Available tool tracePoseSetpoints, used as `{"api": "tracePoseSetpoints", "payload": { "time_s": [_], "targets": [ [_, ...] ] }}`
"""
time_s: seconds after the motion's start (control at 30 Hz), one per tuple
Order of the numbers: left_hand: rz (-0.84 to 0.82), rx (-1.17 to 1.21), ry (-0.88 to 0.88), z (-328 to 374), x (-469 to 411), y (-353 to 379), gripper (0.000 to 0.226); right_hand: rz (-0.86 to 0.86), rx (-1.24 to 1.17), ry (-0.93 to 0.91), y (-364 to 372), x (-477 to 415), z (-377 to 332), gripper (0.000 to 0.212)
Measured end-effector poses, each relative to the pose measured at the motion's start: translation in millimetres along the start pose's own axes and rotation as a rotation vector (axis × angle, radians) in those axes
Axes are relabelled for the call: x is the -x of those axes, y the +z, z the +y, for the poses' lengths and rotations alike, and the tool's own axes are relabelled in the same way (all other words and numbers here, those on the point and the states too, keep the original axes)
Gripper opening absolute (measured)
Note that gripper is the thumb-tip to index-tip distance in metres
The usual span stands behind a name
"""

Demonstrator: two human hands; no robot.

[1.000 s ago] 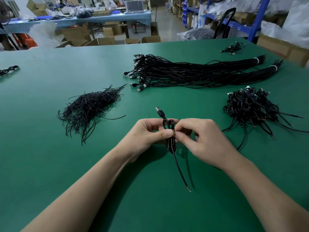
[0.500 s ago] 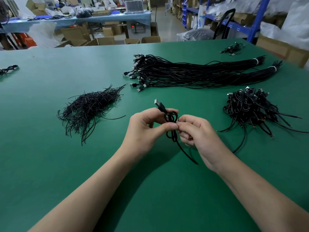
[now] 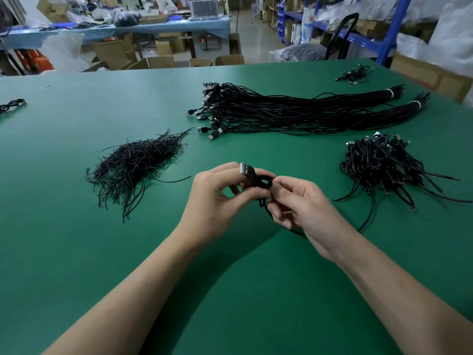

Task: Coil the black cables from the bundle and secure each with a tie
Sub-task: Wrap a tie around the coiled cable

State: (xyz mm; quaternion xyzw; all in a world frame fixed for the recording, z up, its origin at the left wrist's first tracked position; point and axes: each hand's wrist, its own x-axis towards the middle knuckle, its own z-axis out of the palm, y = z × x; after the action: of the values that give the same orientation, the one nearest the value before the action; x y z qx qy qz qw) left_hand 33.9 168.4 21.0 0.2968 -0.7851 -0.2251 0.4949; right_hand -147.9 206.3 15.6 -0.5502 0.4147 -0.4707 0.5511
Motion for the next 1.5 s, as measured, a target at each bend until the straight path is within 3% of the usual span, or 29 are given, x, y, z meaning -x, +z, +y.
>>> {"api": "tracePoseSetpoints", "payload": {
  "time_s": [0.17,0.3,0.47,0.63,0.77,0.93,1.07,1.23,1.37,1.43,1.5],
  "targets": [
    [-0.002,-0.145,0.126,0.4,3.1,2.6,0.017,0.014,-0.046,0.049,-1.5,-1.9,3.8,0.037],
    [-0.060,-0.228,0.208,-2.4,4.2,2.5,0.036,0.108,-0.036,0.015,-2.1,-3.5,7.3,0.030],
    [-0.110,0.290,-0.188,-4.0,6.0,5.1,0.029,0.258,0.413,-0.207,-2.4,-4.5,4.5,0.032],
    [-0.018,0.534,-0.560,-4.0,1.5,-0.1,0.020,0.311,0.629,-0.358,-3.0,1.3,1.2,0.031],
    [-0.283,0.548,-0.761,-4.5,3.9,-1.7,0.041,0.258,0.829,-0.455,-0.1,1.9,3.9,0.025],
    [-0.300,0.527,-0.719,-4.8,2.1,-3.8,0.023,0.265,0.912,-0.497,-0.9,0.1,5.1,0.022],
    [-0.183,0.508,-0.593,-4.2,1.3,2.3,0.013,0.268,0.649,-0.357,0.7,-1.8,5.7,0.029],
    [-0.020,0.026,-0.206,-1.7,3.0,9.6,0.014,0.201,-0.028,0.030,4.7,-4.7,5.5,0.031],
    [-0.011,-0.294,0.184,-3.2,2.6,8.2,0.014,0.142,-0.239,0.157,3.1,-4.9,8.4,0.036],
    [-0.041,-0.322,0.198,-4.7,2.2,7.1,0.018,0.166,-0.194,0.130,1.5,-5.6,8.0,0.034],
    [-0.064,-0.119,0.010,-3.8,2.9,6.3,0.019,0.216,-0.066,0.044,0.0,-7.2,6.8,0.027]
  ]
}}
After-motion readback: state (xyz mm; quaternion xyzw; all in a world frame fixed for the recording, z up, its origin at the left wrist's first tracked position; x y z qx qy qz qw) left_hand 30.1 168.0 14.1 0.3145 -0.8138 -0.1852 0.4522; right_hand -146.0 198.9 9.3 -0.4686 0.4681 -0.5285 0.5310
